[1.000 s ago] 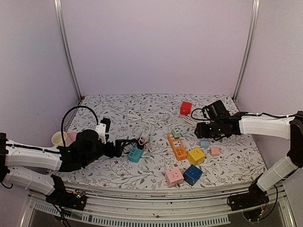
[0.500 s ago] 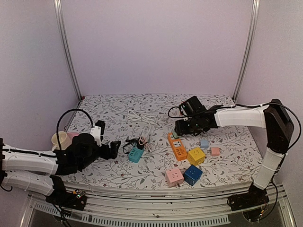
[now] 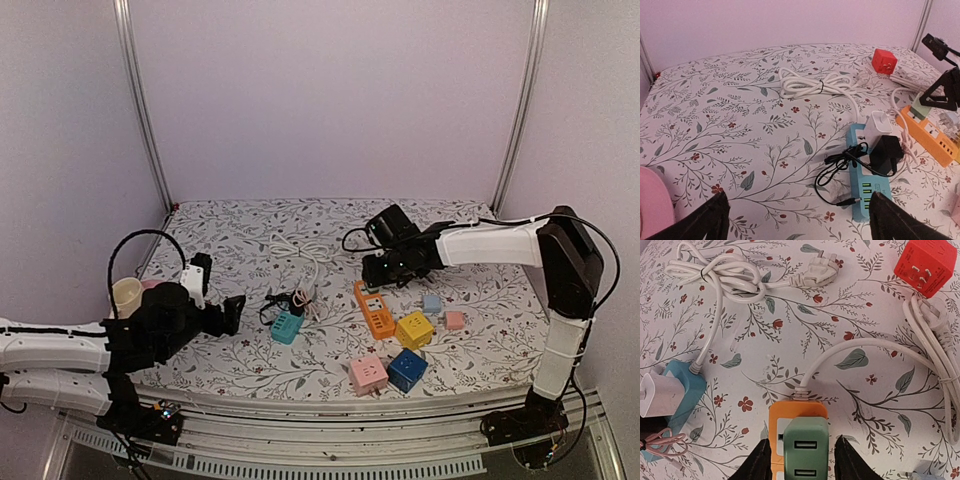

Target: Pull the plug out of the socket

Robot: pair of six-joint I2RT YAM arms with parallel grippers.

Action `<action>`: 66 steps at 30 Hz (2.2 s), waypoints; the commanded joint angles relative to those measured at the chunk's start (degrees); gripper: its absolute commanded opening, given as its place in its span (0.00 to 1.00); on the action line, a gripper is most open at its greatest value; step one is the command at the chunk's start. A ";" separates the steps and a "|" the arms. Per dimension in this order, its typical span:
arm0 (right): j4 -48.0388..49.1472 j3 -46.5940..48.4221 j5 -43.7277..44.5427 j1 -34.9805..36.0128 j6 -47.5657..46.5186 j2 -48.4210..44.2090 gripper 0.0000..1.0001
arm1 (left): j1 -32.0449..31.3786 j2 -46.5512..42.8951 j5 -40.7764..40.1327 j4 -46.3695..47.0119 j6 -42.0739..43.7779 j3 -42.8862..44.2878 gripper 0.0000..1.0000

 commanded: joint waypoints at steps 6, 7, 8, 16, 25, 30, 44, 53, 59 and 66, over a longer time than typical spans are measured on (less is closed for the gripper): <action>-1.08 1.96 1.73 0.69 0.01 1.99 0.36 | 0.74 -2.61 -3.97 -1.94 3.33 0.70 0.97; -1.17 2.17 1.78 0.70 -0.05 2.25 0.34 | 0.73 -2.51 -4.01 -1.53 3.52 0.63 0.97; -1.33 2.38 1.85 0.84 0.00 2.60 0.32 | 0.74 -2.26 -4.08 -1.20 3.59 0.52 0.97; -1.98 2.93 2.95 1.45 0.53 1.93 0.16 | 0.95 -2.20 -3.91 0.48 3.79 -0.49 0.97; -2.99 4.35 3.86 2.06 0.44 -0.15 0.14 | 3.09 -6.57 -1.71 1.10 3.09 -2.57 0.97; -3.37 4.54 4.08 2.11 0.32 -1.35 0.13 | 3.59 -6.28 -0.87 1.09 2.94 -2.58 0.97; -3.92 3.34 4.82 2.19 0.58 -4.73 0.13 | 3.82 -5.73 -0.57 1.11 2.76 -2.34 0.97; -3.59 -0.14 6.21 1.26 1.15 -9.30 0.13 | 3.90 -5.48 -0.37 1.18 2.76 -2.34 0.97; -1.75 -5.51 4.18 -2.75 1.66 -12.66 0.13 | 3.98 -5.20 -0.10 1.20 2.76 -2.26 0.97; 5.86 -15.35 -5.54 -10.13 2.45 -16.40 0.14 | 4.07 -5.11 -0.10 1.18 2.67 -2.16 0.97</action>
